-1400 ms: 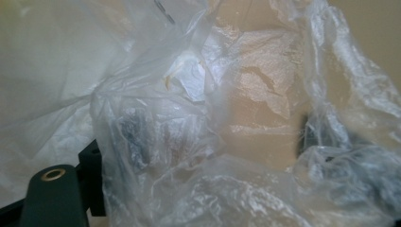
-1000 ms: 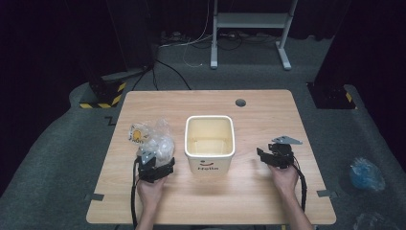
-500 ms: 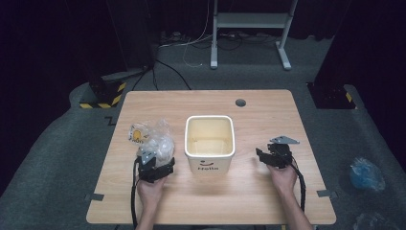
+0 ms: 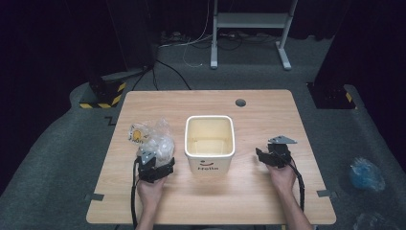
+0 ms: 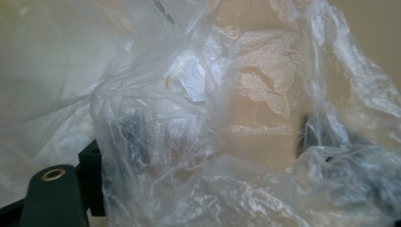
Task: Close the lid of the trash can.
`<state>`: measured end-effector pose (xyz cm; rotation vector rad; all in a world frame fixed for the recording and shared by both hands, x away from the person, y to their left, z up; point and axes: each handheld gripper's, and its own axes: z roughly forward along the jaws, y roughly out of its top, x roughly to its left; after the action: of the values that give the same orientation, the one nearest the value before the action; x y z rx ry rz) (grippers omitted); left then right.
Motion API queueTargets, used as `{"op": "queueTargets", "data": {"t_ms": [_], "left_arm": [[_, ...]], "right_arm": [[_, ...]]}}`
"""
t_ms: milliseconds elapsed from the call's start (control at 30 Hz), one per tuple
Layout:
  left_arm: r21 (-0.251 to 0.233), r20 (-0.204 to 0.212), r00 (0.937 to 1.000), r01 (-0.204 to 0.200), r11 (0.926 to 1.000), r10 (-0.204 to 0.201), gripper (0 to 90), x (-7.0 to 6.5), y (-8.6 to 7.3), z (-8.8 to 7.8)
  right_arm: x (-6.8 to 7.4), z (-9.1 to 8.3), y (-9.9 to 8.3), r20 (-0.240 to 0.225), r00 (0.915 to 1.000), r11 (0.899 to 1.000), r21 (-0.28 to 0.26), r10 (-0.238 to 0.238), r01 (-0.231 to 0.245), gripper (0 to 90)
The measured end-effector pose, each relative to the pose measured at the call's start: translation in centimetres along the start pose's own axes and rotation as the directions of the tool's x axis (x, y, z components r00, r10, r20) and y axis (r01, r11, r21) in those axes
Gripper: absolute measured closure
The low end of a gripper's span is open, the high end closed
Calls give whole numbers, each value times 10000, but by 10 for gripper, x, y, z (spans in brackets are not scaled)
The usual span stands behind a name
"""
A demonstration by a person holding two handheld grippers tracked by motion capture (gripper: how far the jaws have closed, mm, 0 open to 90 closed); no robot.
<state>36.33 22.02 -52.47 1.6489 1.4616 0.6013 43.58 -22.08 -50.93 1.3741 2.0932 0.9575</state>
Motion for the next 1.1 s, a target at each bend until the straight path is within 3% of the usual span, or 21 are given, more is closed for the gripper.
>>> {"op": "queueTargets", "data": {"t_ms": [1100], "left_arm": [[-23,2,10000,-24,10000,24,173,0,0,0]], "right_arm": [[6,13,-5,-63,9999,9998,165,-106,108,406]]}}
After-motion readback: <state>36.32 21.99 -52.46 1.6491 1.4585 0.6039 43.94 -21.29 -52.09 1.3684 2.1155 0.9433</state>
